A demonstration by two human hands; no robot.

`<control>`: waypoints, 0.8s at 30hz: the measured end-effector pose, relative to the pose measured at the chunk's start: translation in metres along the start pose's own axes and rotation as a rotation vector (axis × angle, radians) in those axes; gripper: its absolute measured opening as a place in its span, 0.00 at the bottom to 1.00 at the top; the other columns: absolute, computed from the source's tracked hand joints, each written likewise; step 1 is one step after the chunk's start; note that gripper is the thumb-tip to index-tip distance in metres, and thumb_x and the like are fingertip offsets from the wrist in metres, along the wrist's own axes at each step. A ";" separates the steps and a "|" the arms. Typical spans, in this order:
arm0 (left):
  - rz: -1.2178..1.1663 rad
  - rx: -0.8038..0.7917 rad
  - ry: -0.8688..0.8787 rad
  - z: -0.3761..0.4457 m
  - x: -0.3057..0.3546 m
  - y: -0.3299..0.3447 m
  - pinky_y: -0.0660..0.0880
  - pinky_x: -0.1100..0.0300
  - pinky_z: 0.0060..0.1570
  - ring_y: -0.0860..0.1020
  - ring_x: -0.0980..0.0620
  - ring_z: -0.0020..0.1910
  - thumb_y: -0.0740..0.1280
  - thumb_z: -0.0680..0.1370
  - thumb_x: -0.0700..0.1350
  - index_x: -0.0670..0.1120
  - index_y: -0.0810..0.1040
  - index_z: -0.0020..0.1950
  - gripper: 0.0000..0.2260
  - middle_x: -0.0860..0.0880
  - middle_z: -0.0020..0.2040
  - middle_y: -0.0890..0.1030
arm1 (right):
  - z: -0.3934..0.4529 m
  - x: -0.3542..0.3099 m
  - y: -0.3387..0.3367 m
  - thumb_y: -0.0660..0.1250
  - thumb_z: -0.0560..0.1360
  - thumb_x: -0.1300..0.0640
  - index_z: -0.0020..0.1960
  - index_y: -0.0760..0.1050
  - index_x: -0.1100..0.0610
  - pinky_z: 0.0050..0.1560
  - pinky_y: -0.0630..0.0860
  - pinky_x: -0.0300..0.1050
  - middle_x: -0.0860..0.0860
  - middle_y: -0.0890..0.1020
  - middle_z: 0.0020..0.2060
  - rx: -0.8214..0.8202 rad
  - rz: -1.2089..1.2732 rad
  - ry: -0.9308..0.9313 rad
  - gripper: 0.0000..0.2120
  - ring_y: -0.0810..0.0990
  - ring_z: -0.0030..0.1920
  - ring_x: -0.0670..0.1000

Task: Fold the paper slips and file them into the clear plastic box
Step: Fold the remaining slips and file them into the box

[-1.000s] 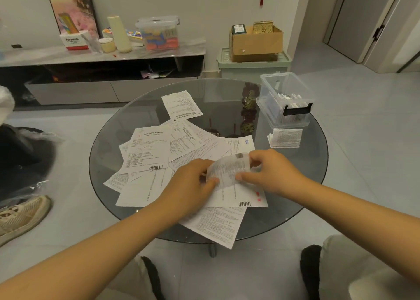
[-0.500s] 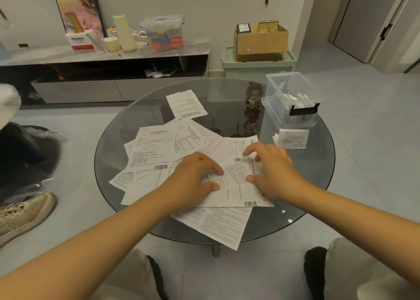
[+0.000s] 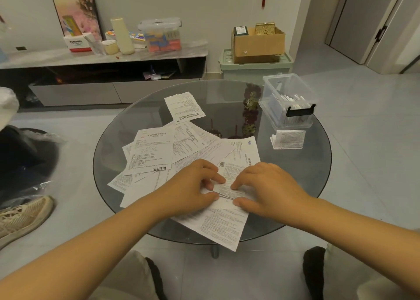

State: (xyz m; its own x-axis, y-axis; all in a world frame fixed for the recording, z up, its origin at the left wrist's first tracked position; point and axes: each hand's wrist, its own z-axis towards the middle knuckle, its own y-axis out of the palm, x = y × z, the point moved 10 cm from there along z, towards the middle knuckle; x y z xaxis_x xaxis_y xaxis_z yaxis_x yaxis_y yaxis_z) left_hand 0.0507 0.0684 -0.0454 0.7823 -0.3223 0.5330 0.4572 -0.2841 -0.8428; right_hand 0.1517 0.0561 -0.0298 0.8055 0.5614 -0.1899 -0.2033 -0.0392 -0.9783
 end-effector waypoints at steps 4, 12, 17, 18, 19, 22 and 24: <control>0.018 0.020 0.053 0.000 0.004 0.000 0.65 0.75 0.51 0.72 0.63 0.52 0.69 0.74 0.49 0.54 0.80 0.56 0.10 0.58 0.62 0.71 | 0.000 -0.003 -0.004 0.59 0.76 0.44 0.56 0.77 0.47 0.54 0.69 0.41 0.44 0.81 0.51 0.035 -0.027 -0.051 0.14 0.75 0.50 0.48; -0.040 0.130 0.020 0.008 0.010 -0.005 0.72 0.58 0.47 0.74 0.55 0.46 0.68 0.74 0.52 0.49 0.77 0.46 0.07 0.54 0.45 0.78 | 0.001 0.012 -0.012 0.57 0.78 0.50 0.50 0.70 0.51 0.39 0.73 0.46 0.50 0.80 0.42 0.128 0.146 0.084 0.07 0.75 0.41 0.50; -0.085 0.185 -0.095 0.015 0.005 -0.004 0.67 0.66 0.36 0.72 0.58 0.37 0.69 0.75 0.51 0.54 0.70 0.44 0.08 0.57 0.38 0.74 | 0.011 0.035 0.003 0.64 0.75 0.48 0.56 0.68 0.47 0.43 0.72 0.44 0.49 0.76 0.44 0.135 0.284 0.228 0.12 0.73 0.46 0.50; -0.104 0.179 -0.122 0.017 0.002 -0.003 0.68 0.67 0.37 0.72 0.59 0.38 0.70 0.74 0.50 0.54 0.70 0.47 0.09 0.58 0.39 0.73 | 0.012 0.040 0.007 0.66 0.74 0.47 0.57 0.67 0.46 0.43 0.70 0.43 0.47 0.74 0.43 0.130 0.297 0.259 0.14 0.72 0.46 0.49; -0.115 0.170 -0.145 0.018 0.000 -0.001 0.68 0.67 0.38 0.72 0.59 0.38 0.70 0.74 0.49 0.53 0.70 0.51 0.11 0.58 0.40 0.73 | 0.014 0.043 0.010 0.67 0.73 0.46 0.58 0.67 0.46 0.43 0.68 0.42 0.46 0.73 0.42 0.125 0.307 0.283 0.17 0.70 0.47 0.48; -0.108 0.155 -0.192 0.022 -0.004 -0.001 0.69 0.65 0.42 0.72 0.57 0.40 0.72 0.73 0.48 0.52 0.71 0.58 0.17 0.55 0.45 0.72 | 0.016 0.046 0.013 0.69 0.72 0.45 0.63 0.66 0.44 0.49 0.64 0.40 0.42 0.71 0.41 0.109 0.304 0.301 0.22 0.65 0.50 0.46; -0.087 0.137 -0.216 0.024 -0.008 -0.002 0.69 0.65 0.47 0.71 0.57 0.44 0.72 0.73 0.48 0.52 0.72 0.62 0.19 0.54 0.50 0.70 | 0.017 0.047 0.013 0.69 0.72 0.45 0.65 0.64 0.43 0.55 0.62 0.41 0.43 0.70 0.46 0.076 0.278 0.302 0.24 0.64 0.54 0.47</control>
State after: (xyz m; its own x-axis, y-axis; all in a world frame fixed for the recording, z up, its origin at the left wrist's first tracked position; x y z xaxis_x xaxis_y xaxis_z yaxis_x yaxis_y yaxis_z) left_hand 0.0540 0.0936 -0.0497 0.8028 -0.0977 0.5882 0.5684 -0.1726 -0.8044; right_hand 0.1772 0.0960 -0.0496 0.8389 0.2697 -0.4727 -0.4675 -0.0876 -0.8796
